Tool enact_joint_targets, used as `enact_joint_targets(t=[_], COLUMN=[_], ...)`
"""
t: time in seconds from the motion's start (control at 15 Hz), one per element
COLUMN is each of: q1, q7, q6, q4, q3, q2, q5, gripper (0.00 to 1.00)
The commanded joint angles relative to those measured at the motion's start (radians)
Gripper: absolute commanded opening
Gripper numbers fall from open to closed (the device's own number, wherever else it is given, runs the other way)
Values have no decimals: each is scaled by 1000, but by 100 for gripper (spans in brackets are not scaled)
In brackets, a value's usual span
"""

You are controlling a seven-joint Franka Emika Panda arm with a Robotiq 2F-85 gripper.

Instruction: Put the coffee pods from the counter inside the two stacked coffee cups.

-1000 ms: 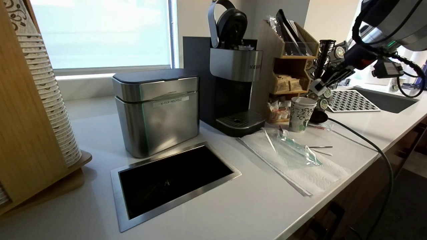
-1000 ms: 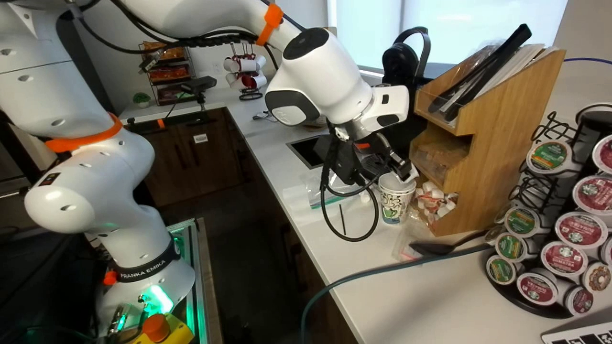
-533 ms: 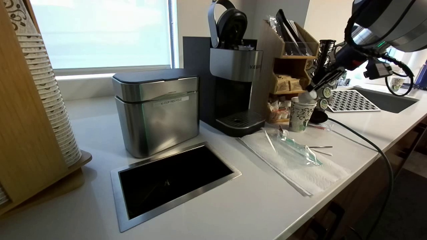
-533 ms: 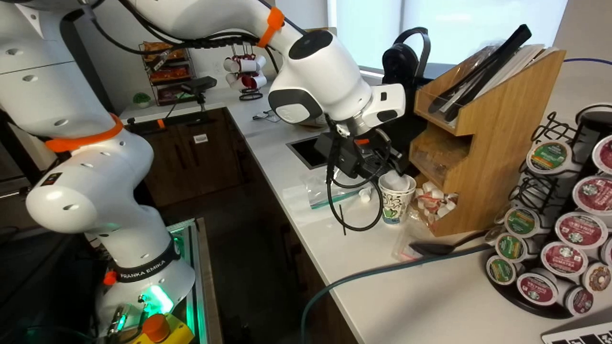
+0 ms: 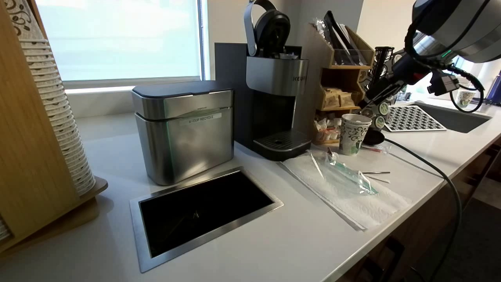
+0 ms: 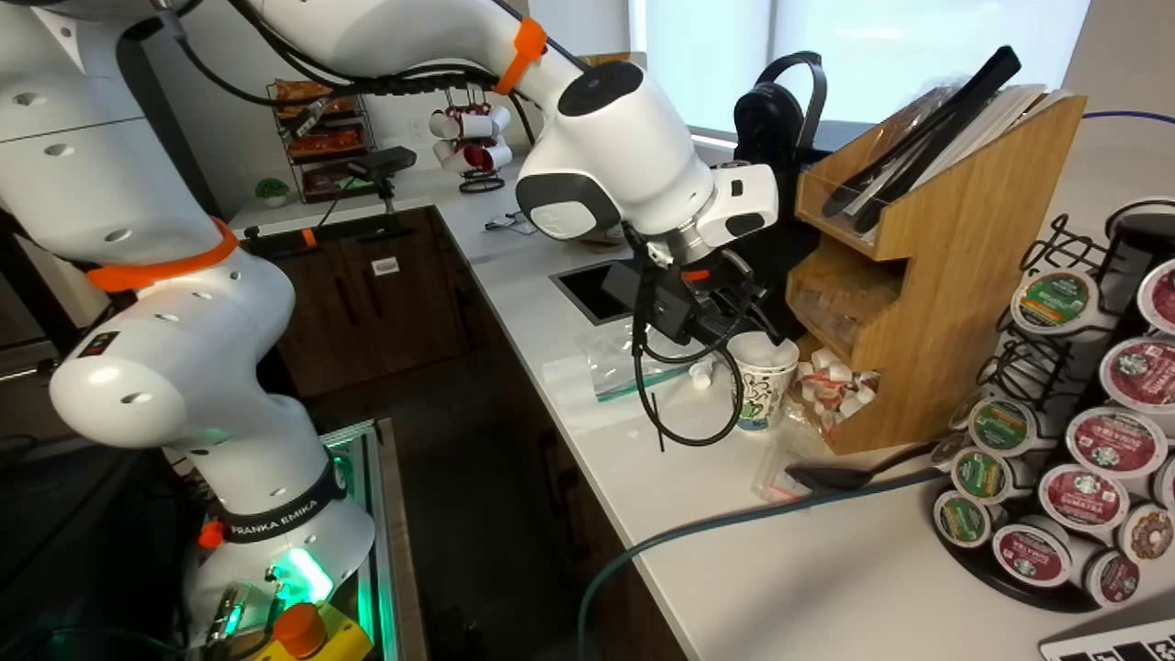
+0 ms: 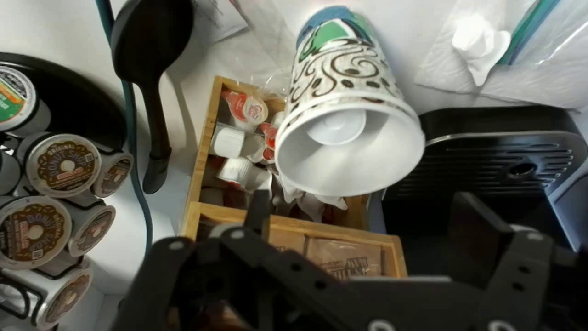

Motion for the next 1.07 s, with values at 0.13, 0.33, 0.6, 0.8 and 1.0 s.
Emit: enact_joint_targets(t=[0.13, 0.33, 0.6, 0.8, 1.0], q1=[-30, -115, -282, -369, -335], q7=[84, 169, 254, 410, 437], q6=[-34, 53, 137, 78, 33], q4=[-50, -105, -179, -161, -140], q3=[16, 71, 135, 209, 248], q2=[17, 46, -18, -75, -77], q5=[-262, -512, -835, -1081, -1112], gripper=[100, 100, 100, 100, 100])
